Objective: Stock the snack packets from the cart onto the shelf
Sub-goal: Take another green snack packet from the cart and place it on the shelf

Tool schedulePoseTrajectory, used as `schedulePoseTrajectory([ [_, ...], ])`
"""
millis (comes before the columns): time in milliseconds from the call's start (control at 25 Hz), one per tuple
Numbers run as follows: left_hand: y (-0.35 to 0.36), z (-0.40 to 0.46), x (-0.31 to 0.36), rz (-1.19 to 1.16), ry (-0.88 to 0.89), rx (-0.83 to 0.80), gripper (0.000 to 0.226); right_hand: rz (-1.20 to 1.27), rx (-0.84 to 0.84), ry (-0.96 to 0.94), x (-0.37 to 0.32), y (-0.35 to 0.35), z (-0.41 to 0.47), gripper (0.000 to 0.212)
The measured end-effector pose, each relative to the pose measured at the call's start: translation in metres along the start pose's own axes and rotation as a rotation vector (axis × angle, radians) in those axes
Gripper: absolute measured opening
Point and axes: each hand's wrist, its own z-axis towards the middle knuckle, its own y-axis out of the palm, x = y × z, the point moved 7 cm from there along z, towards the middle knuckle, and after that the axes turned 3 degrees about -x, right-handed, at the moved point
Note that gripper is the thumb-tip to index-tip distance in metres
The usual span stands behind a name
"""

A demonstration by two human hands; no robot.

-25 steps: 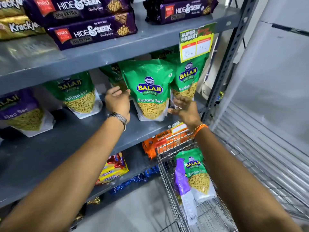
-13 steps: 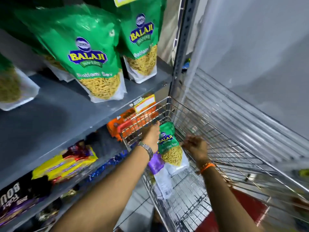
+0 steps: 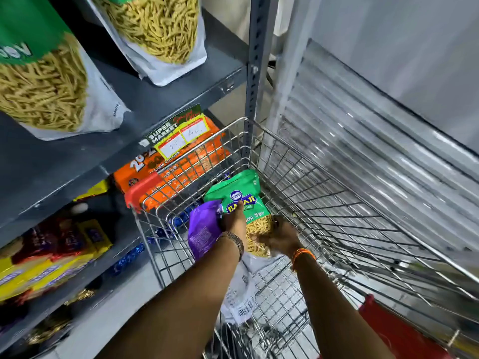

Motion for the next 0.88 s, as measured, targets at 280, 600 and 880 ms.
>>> schedulePoseTrajectory([
  [280,-0.001,0.139,-0.063,0.024,-0.176,0.269,0.138,-0.177,-0.088,-0.095,-0.004,0.002,0.009,0.079],
  [600,-0.023,-0.006,0.002,-0.091,-0.069,0.102,0.051,-0.020,-0.074,-0.145,0.005,-0.010,-0.017,0.062],
  [880,-0.030,-0.074,0.013,-0.203,-0.009,0.014,0.053,0.087,-0.110,-0.181,-0.008,-0.021,-0.086,0.053],
])
